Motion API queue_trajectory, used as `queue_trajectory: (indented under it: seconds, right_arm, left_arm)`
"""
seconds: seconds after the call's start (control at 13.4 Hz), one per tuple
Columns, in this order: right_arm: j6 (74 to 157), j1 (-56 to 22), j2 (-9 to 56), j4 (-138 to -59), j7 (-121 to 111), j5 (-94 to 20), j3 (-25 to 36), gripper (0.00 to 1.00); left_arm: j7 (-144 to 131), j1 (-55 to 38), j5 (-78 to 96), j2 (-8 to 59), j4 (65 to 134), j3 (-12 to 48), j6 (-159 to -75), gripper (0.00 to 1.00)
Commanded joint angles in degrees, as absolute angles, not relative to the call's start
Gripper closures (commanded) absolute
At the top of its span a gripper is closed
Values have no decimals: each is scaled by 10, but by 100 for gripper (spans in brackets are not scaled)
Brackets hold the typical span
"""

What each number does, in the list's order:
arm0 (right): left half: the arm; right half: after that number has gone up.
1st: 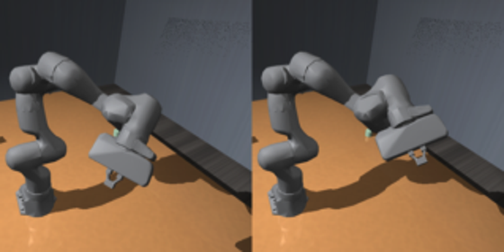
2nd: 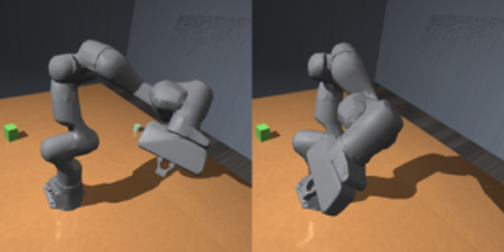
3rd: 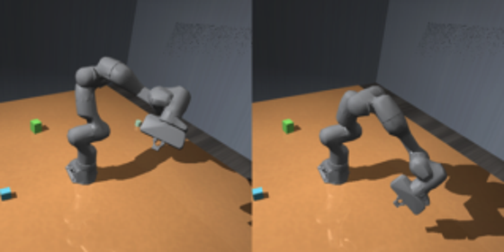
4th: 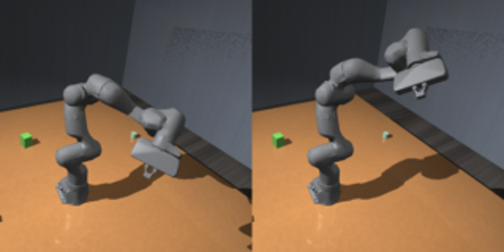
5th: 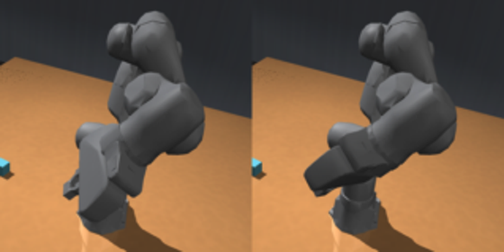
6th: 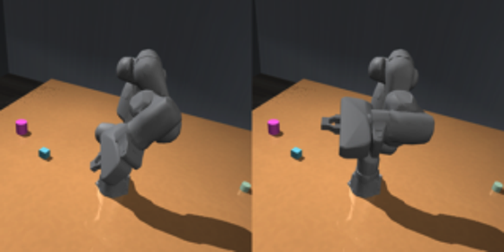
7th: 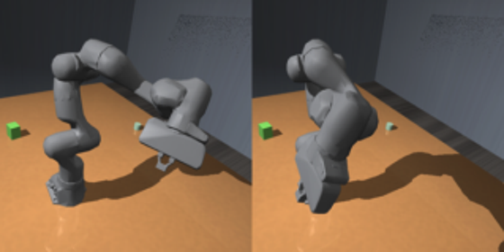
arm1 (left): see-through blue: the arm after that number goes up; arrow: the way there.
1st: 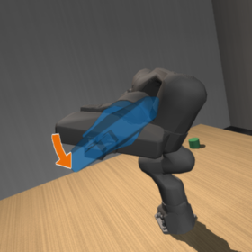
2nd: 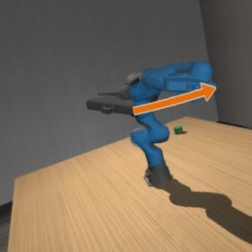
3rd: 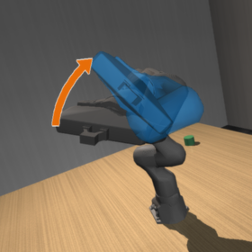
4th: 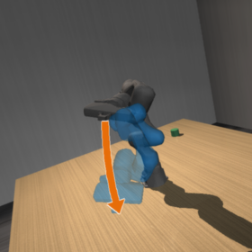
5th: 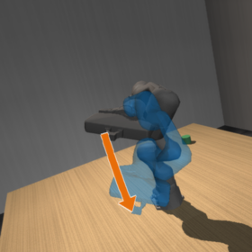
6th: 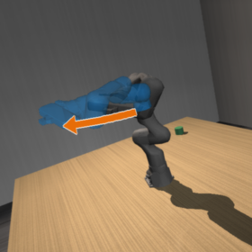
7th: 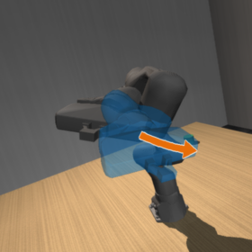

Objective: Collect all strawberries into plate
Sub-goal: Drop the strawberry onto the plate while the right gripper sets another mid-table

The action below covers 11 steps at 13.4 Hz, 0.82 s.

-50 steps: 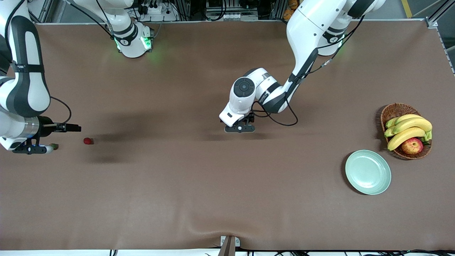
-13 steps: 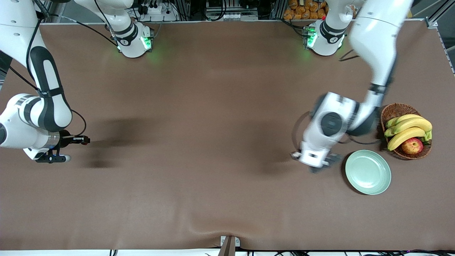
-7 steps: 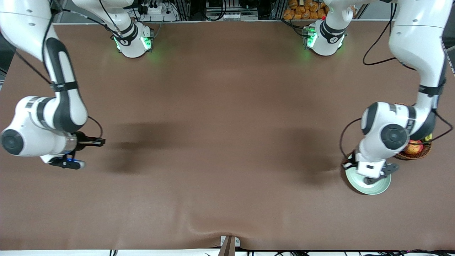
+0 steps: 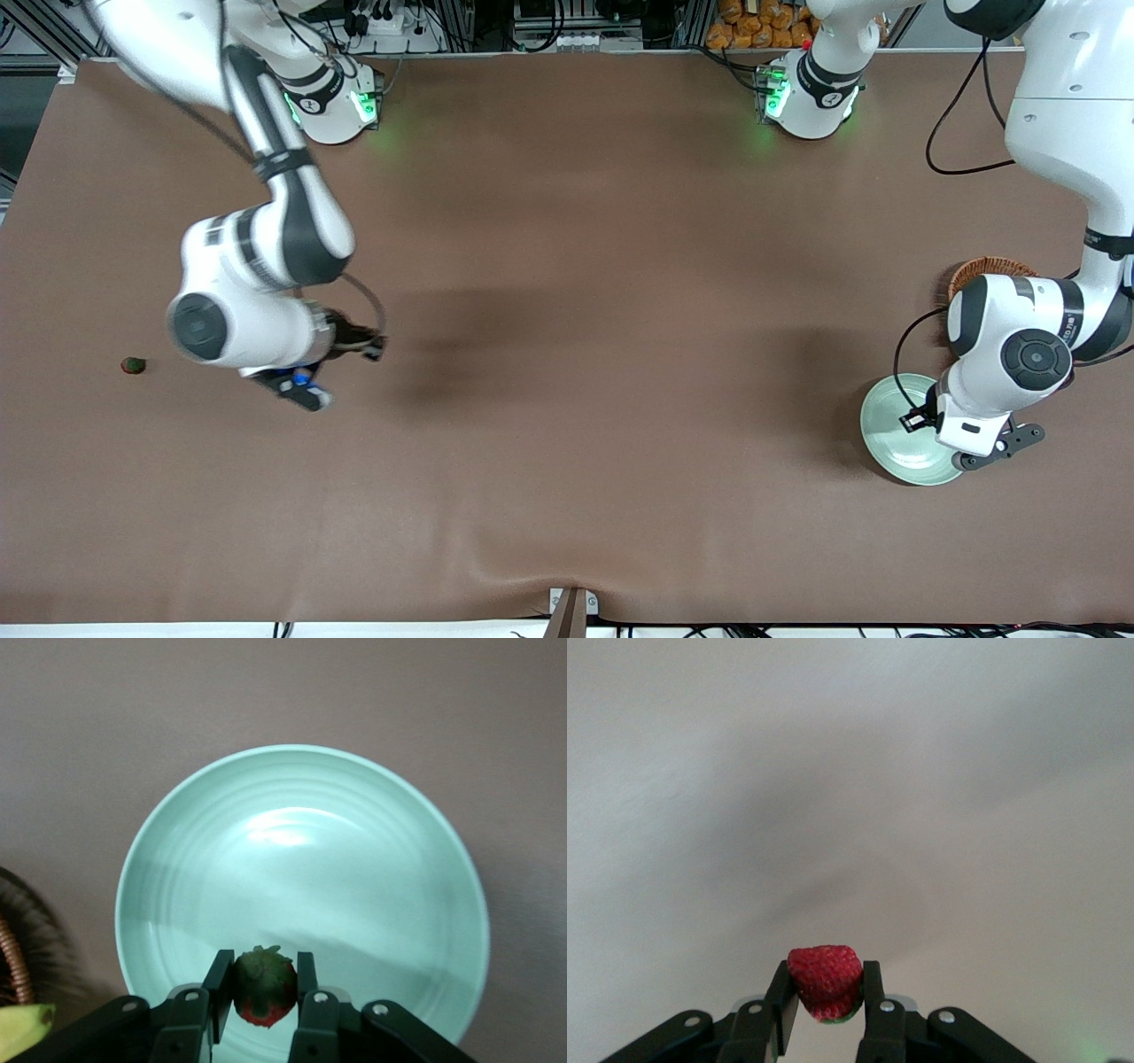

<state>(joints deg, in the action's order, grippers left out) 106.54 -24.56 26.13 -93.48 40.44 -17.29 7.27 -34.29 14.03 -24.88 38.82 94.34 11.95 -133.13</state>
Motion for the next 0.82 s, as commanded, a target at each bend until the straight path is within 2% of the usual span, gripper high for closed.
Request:
queue_trajectory:
  seconds: [0.0,0.07,0.15,0.22,0.3,0.52,0.75]
  right_arm:
    - [1084,-295,265,-921,489,-199,81,100]
    - [1103,-309,271,-913,530,-205,81,100]
    - [1120,-329,284,-905,567,-207,81,100]
    - [1141,-353,301,-893,606,-209,80,100]
    - [1167,-376,326,-876,644,-212,80,100]
    - [1239,-441,415,-802,760,-209,81,100]
    - [1320,-478,453,-789,808,-210,81,100]
  left_arm:
    - [-335,146,-265,397,933,128,-1331,100]
    - [-335,147,-265,401,932,128,-1331,100]
    - [-334,148,-265,401,932,128,-1332,88]
    - [-332,149,-265,402,933,128,-1332,20]
    - [-325,150,-265,401,933,128,-1333,0]
    - [-321,149,-265,396,933,128,-1332,0]
    - [-323,141,-265,390,934,135,-1332,0]
